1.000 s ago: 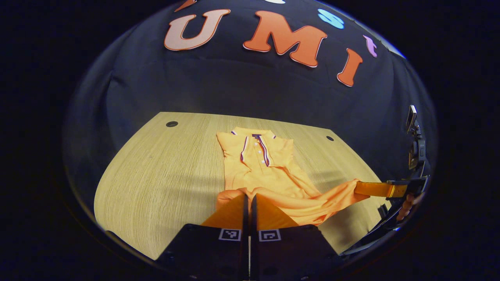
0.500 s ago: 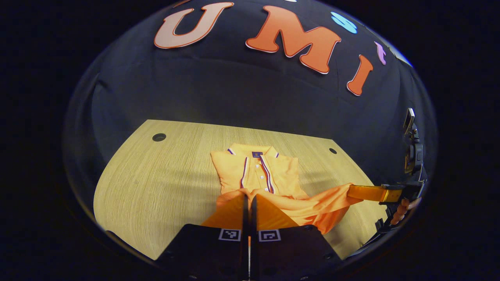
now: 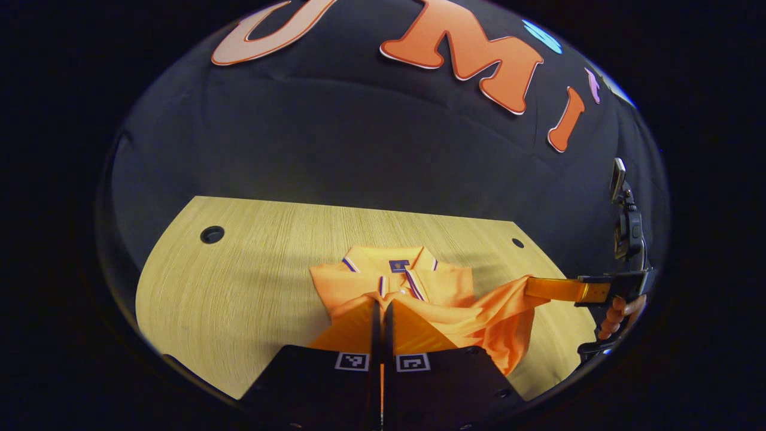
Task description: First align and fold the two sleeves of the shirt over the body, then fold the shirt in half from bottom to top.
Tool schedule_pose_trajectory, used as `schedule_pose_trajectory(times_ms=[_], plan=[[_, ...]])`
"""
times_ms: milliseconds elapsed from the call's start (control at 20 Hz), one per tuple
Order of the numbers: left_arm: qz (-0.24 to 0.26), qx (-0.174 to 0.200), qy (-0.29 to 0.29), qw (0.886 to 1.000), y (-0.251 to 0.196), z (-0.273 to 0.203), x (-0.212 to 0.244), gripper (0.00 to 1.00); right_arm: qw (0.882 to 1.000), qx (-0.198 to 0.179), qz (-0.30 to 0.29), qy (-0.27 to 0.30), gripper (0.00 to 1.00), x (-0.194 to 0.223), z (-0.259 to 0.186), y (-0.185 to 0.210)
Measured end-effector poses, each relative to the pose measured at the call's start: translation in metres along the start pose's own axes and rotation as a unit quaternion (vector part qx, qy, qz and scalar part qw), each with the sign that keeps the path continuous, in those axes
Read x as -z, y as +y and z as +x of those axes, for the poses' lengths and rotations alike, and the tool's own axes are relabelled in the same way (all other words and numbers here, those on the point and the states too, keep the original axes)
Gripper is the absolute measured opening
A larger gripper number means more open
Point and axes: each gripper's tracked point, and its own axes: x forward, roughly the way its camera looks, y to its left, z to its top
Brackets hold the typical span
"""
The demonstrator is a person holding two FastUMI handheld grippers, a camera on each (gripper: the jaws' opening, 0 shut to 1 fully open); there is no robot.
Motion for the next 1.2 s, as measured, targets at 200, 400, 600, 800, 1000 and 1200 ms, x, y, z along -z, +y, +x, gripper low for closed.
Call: schedule_pose_trajectory(times_ms=[200,400,600,800,1000,1200], plan=[[0.000,0.006,0.007,1.000,0.020,0.032,-0.007,0.02,1.000,0.011,-0.004,0.012,0.01,-0.010,0.035,-0.001],[-0.041,-0.001,0.010,0.999,0.048,0.060,-0.019,0.02,0.999,0.028,-0.008,0.015,0.01,-0.027,0.066,-0.009],[-0.074,-0.024,0.026,0.997,0.075,0.087,-0.019,0.02,0.998,0.051,-0.013,0.030,0.00,-0.035,0.095,-0.021],[-0.098,-0.041,0.036,0.994,0.085,0.108,-0.017,0.04,0.997,0.068,-0.016,0.043,0.01,-0.034,0.111,-0.026],[-0.100,-0.055,0.050,0.992,0.093,0.121,-0.012,0.11,0.995,0.084,0.003,0.053,0.04,-0.033,0.109,-0.037],[-0.105,-0.070,0.022,0.992,0.093,0.100,-0.034,0.71,0.994,0.108,-0.003,0.028,0.49,-0.049,0.095,-0.051]])
